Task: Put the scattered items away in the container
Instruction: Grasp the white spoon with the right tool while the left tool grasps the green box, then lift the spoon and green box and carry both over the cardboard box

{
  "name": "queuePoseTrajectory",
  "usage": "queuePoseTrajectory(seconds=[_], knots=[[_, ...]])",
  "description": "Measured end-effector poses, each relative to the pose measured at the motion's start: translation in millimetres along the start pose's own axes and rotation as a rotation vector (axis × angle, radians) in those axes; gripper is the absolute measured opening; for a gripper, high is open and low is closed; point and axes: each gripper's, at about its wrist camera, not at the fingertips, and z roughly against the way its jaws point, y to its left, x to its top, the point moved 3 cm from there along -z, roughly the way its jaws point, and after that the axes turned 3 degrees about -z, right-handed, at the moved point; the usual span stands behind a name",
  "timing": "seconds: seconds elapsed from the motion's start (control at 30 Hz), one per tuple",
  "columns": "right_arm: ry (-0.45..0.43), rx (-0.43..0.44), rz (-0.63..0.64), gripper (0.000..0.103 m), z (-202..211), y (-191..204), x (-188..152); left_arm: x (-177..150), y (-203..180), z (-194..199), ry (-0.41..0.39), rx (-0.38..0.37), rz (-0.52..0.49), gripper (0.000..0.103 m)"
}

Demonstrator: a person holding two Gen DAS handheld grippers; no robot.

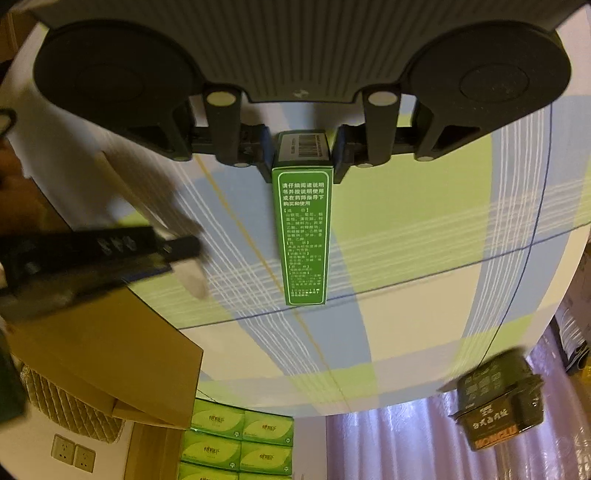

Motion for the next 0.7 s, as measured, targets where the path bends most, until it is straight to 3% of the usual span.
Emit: queuePoseTrajectory(seconds=[0.03,0.2,0.37,0.43,0.47,0.7], knots=[[0.003,-0.002,-0.002,0.034,5,0,-6,1,1,2,-0.004,0.005,0.002,0.044],[0.011,-0.012,-0.029,0.034,16,-2,-19,23,5,-8,0.016,0.005,-0.011,0.044],[0.012,-0.012,-0.017,0.034,16,1,-19,41,9,-33,0.106,-0.039,-0.021,0.043],[0.015,-0.009,-0.013,0.034,16,3,-20,42,9,-43,0.136,-0.024,-0.036,0.028],[0.015,-0.008,-0.012,0.034,16,4,-20,41,9,-45,0.144,-0.017,-0.043,0.025],[0.018,0.006,-0.012,0.034,21,4,-24,18,-1,-11,0.143,-0.033,-0.051,0.025]])
